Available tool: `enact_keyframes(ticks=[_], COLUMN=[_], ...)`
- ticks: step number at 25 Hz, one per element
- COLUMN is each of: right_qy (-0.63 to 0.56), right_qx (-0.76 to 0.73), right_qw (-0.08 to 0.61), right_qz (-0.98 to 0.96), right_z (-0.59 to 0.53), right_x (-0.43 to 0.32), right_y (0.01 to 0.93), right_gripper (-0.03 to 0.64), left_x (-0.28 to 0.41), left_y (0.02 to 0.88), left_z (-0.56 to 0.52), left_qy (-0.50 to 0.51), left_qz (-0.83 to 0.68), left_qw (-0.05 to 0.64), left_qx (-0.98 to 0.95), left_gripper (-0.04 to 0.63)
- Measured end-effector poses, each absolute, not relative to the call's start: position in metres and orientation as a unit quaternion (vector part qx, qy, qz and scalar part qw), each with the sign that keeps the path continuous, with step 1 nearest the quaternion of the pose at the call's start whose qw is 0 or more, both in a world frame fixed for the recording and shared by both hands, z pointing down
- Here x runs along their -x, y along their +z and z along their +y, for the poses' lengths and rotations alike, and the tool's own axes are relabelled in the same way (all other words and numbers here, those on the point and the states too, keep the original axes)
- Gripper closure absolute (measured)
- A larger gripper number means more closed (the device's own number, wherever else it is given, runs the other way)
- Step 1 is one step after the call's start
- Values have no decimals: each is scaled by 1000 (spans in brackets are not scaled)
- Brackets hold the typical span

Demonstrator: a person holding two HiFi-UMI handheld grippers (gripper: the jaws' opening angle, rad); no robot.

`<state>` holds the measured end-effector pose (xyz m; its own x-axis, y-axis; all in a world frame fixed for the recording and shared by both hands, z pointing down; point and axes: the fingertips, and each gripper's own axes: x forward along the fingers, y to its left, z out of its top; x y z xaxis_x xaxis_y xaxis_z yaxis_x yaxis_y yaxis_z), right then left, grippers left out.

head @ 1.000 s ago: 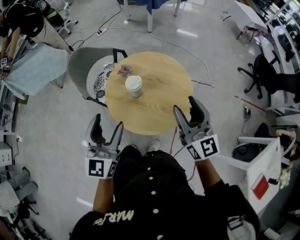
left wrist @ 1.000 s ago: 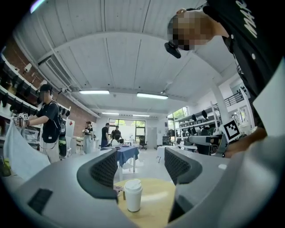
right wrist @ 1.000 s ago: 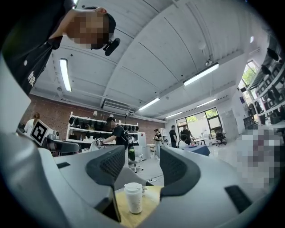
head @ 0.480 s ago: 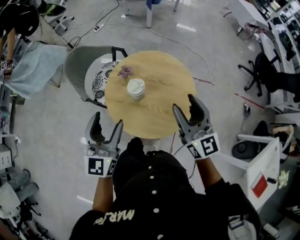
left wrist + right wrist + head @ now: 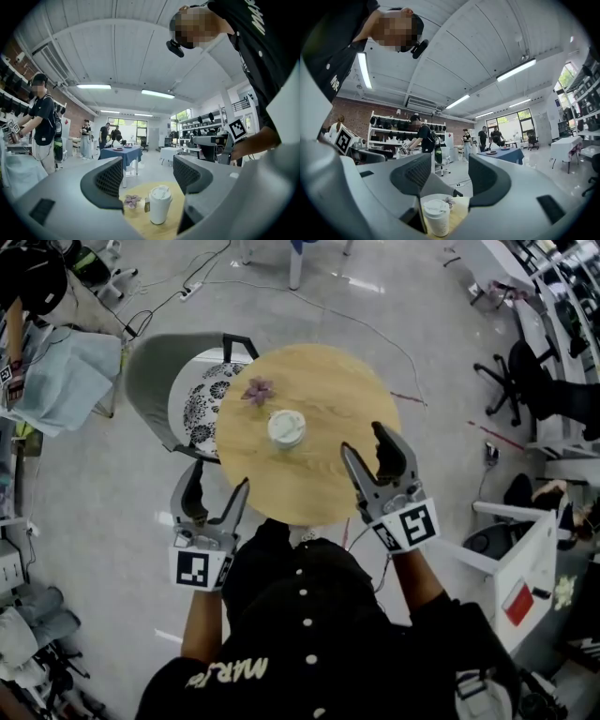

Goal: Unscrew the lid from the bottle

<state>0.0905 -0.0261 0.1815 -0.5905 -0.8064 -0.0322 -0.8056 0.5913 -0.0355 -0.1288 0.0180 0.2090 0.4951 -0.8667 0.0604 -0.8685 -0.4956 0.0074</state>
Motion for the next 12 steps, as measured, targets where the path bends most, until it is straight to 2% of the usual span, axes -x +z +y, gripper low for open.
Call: enact_keyframes(ticks=[6, 12], right_qy=[-11, -32], right_qx=[441, 436], right_qw=[-25, -70], right_qz=[897, 897], right_z=[-56, -73], right_x=[-68, -61], right_y=[204, 246], right_gripper=[369, 356], left_x=[131, 110], left_y=[248, 310], left_z=[-11, -25], left_qy=[85, 124], left_qz=[-448, -405], left_qw=[30, 84], left_qx=[-889, -902], left_gripper=[268, 267])
